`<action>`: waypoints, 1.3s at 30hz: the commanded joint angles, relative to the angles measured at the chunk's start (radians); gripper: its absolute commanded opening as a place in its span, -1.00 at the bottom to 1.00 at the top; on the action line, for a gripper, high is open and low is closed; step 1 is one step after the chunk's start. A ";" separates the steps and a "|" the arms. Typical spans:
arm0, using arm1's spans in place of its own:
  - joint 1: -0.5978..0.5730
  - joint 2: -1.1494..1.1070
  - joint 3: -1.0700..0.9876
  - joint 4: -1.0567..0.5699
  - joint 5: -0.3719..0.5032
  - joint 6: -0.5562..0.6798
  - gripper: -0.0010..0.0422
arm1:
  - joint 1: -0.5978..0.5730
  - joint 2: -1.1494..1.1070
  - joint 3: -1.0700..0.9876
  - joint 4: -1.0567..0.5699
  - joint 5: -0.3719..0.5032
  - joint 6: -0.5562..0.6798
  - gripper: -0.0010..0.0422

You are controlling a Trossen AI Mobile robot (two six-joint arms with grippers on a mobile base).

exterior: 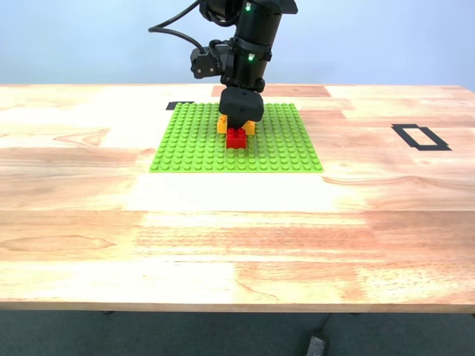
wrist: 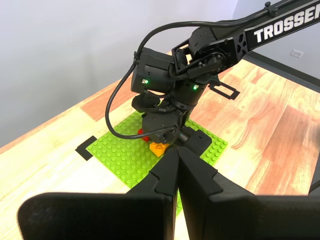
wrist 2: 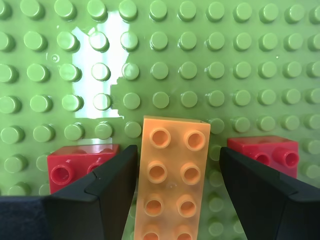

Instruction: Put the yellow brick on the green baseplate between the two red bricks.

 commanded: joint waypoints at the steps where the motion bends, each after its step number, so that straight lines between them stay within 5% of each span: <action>1: 0.000 0.000 0.000 -0.002 0.000 0.000 -0.96 | 0.001 -0.035 -0.001 0.002 -0.012 0.001 0.11; 14: 0.000 -0.002 0.000 -0.001 0.000 0.000 -0.96 | 0.002 -0.136 -0.022 0.002 -0.046 0.045 -0.12; 26: 0.000 -0.003 0.000 -0.001 0.000 0.000 -0.96 | -0.003 -0.117 -0.035 -0.016 -0.039 0.053 -0.98; 39: 0.000 -0.002 0.000 -0.001 0.000 0.019 -0.96 | -0.012 -0.125 -0.103 0.009 -0.040 0.045 -0.93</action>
